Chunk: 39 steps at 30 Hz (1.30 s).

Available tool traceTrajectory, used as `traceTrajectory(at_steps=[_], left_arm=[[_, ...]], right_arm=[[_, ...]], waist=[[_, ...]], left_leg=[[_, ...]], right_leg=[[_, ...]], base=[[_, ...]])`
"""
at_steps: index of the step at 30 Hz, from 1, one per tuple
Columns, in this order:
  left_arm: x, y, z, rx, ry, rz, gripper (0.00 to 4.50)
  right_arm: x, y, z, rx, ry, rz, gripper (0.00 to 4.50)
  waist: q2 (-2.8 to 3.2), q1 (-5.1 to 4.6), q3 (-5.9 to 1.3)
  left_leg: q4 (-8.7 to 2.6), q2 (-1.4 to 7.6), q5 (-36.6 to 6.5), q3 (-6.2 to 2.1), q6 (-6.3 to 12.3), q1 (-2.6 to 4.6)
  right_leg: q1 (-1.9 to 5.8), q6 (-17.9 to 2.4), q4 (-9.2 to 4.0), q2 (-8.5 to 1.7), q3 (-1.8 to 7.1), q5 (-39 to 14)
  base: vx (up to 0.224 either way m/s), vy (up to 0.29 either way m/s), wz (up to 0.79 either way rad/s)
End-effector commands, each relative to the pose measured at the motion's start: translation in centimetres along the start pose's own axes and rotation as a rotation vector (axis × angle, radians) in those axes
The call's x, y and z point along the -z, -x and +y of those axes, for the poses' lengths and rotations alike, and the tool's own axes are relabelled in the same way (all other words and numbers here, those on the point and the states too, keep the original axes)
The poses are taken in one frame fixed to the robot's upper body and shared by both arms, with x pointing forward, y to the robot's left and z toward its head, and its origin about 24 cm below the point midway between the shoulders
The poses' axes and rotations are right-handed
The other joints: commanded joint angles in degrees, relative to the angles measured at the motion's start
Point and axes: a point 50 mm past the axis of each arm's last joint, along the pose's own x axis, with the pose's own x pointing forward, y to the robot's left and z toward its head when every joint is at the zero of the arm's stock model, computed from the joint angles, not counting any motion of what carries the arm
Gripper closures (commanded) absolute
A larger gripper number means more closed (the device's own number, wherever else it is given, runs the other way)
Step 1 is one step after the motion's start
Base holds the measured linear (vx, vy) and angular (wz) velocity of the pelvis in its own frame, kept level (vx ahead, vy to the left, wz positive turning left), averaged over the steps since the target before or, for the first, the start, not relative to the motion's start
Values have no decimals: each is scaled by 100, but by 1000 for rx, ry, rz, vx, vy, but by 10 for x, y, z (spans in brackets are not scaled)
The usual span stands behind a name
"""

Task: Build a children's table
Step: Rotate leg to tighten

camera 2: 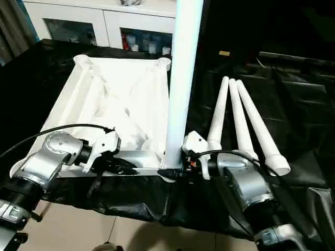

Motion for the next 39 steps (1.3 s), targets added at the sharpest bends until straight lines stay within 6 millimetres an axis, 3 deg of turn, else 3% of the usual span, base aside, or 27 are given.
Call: traceTrajectory(at_steps=[1,3,9,11,17,20,21,23,24,27,28,29,31,35,37,39], left_arm=[[-9,-3,7,-61,1,-23,450],[-9,-5,8,-87,13,-26,450],[-18,-23,20,-298,138,-59,450],[-19,-24,21,-311,146,-61,450],[-38,-56,19,-447,266,-123,450],[-42,-66,15,-439,253,-113,450],[-41,-67,14,-433,239,-103,450],[-40,-67,14,-431,228,-98,450],[-40,-67,14,-431,228,-97,450],[-37,-66,14,-436,218,-80,450],[-37,-66,14,-436,218,-80,450],[-35,-64,14,-438,213,-72,450],[-30,-60,15,-452,210,-58,450],[-28,-59,15,-479,217,-52,450],[-28,-59,15,-479,217,-52,450],[-27,-59,15,-491,215,-51,450]], right_arm=[[10,-9,2,58,-41,15,168],[12,-11,-2,115,-61,15,172],[19,-32,-20,473,-222,-3,179],[19,-34,-21,492,-233,-4,179],[21,-59,-24,665,-334,1,180],[17,-66,-24,662,-306,-6,110],[15,-66,-24,659,-311,-23,107],[14,-66,-25,657,-322,-32,100],[14,-66,-25,657,-322,-32,75],[12,-66,-27,660,-319,-44,61],[12,-66,-27,660,-319,-44,61],[9,-63,-29,668,-279,-42,38],[5,-42,-39,746,-169,-20,38],[4,-25,-42,781,-105,-19,38],[4,-25,-42,781,-105,-19,38],[-3,1,-45,819,-71,-51,38]], waist=[[31,-27,-266],[27,-68,-247],[28,-185,-262],[25,-202,-278],[38,-208,-364],[39,-191,-363],[66,-183,-361],[61,-181,-361],[58,-186,-359],[107,-201,-368],[98,-207,-366],[134,-202,-367],[109,-219,-369],[102,-187,-402],[110,-185,-398],[104,-169,-389]], left_leg=[[-408,312,-1446,-80,202,43],[-425,299,-1685,-99,101,57],[-438,282,-1779,-127,-91,61],[-416,269,-1724,-116,-52,69],[-372,273,-1249,-83,49,38],[-362,255,-1223,-81,100,30],[-358,247,-1235,-78,144,22],[-368,244,-1290,-85,171,20],[-372,246,-1310,-87,170,20],[-386,260,-1468,-99,105,39],[-386,255,-1471,-98,103,30],[-386,254,-1490,-102,92,37],[-380,246,-1500,-93,84,35],[-340,245,-1139,-75,193,22],[-331,235,-1096,-68,254,11],[-330,242,-1135,-65,262,19]], right_leg=[[244,-1162,-436,-477,268,-1651],[229,-1055,-482,-495,273,-2135],[228,-973,-504,-495,272,-2365],[230,-1001,-509,-491,280,-2241],[292,-1229,-411,-475,277,-1414],[299,-1233,-432,-475,265,-1392],[301,-1179,-441,-463,266,-1421],[306,-1116,-457,-467,262,-1524],[302,-1095,-459,-460,260,-1565],[283,-1091,-462,-456,258,-1598],[289,-1097,-460,-451,258,-1570],[286,-1106,-455,-452,259,-1556],[291,-1097,-465,-437,257,-1542],[321,-1169,-406,-431,264,-999],[323,-1217,-407,-437,260,-971],[320,-1157,-427,-434,262,-1123]], base=[[0,0,0],[0,0,0],[0,0,0],[0,0,0],[0,0,0],[0,0,0],[0,0,0],[0,0,0],[0,0,0],[0,0,0],[0,0,0],[0,0,0],[0,0,0],[0,0,0],[0,0,0],[0,0,0]])
